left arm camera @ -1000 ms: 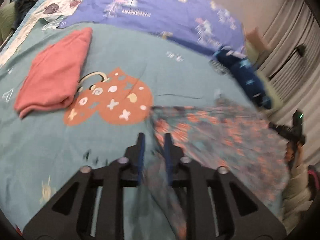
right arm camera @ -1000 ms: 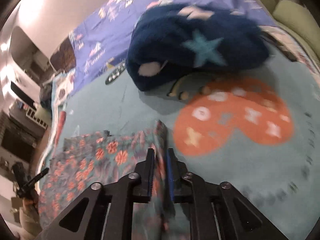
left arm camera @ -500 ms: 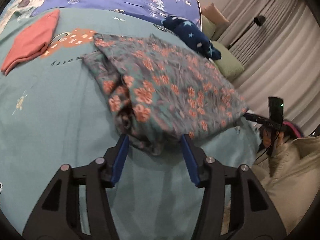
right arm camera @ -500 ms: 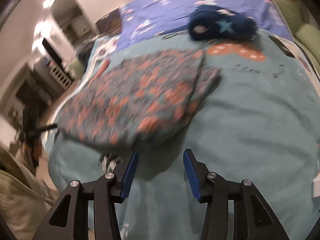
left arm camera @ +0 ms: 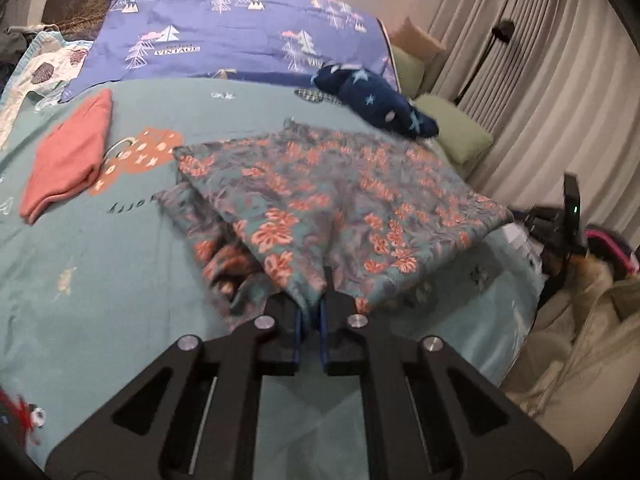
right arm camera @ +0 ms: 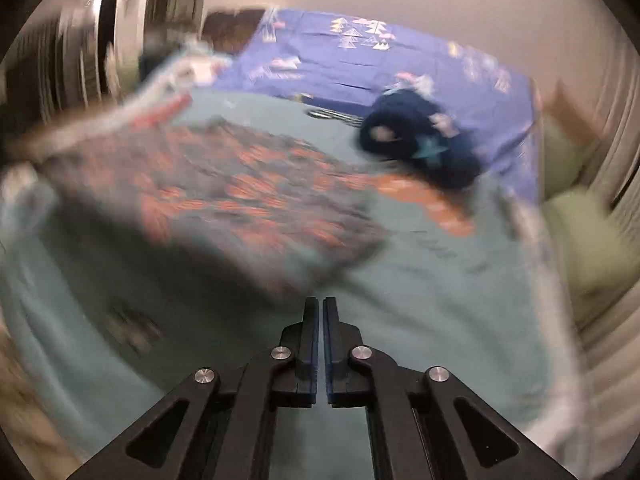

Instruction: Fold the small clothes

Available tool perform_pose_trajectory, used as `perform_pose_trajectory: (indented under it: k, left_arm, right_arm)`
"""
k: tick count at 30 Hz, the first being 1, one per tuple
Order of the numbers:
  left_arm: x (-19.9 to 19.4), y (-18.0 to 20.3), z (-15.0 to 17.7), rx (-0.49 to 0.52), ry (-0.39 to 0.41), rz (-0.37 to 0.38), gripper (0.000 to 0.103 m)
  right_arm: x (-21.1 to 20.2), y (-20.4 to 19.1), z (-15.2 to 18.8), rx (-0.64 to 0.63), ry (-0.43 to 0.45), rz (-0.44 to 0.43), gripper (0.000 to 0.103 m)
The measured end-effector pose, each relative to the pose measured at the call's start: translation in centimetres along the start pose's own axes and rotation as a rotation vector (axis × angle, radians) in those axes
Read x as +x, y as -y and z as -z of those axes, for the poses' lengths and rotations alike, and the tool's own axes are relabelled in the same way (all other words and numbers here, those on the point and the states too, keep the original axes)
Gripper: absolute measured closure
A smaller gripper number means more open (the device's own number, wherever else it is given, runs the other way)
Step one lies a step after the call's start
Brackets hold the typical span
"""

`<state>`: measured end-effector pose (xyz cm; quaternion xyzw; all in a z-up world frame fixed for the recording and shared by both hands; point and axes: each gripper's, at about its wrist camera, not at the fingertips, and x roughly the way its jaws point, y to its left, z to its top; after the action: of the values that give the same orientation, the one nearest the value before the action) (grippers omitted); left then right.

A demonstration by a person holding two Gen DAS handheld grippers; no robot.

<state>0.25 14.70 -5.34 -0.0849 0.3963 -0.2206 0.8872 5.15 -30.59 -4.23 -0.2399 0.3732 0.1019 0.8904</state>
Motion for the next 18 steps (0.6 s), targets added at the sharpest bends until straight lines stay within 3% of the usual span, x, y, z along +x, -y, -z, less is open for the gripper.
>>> perform_pose_trajectory:
  k: [3, 7, 9, 11, 14, 16, 18]
  left_arm:
    - [0.6, 0.3, 1.3, 0.008, -0.07, -0.02, 0.094]
    - [0.2, 0.0, 2.5, -0.033, -0.082, -0.048, 0.091]
    - [-0.3, -0.6, 2.5, -0.076, -0.067, -0.06, 0.079]
    - [-0.8, -1.3, 2.6, -0.123, -0.042, -0.076, 0.057]
    - [-0.6, -2.2, 2.5, -0.172, -0.009, -0.049, 0.048]
    - [0.7, -2.6, 2.4, -0.195, -0.021, -0.023, 0.048]
    - [2.8, -3.0, 2.4, -0.193, -0.074, -0.076, 0.049]
  right_arm:
    - [0.3, 2.2, 1.6, 0.053, -0.073, -0.023, 0.101]
    - [1.3, 3.6, 3.1, 0.252, -0.084, -0.263, 0.097]
    - [2.1, 3.7, 3.2, 0.358, -0.064, -0.402, 0.082]
    - [2.9, 3.4, 3.1, 0.418, -0.032, -0.489, 0.073]
    - [4.2, 2.2, 2.7, 0.422, -0.023, -0.518, 0.068]
    - [4.9, 1.7, 2.3, 0.451, -0.013, -0.564, 0.066]
    - [5.0, 1.0, 1.6, 0.474, 0.004, -0.616, 0.07]
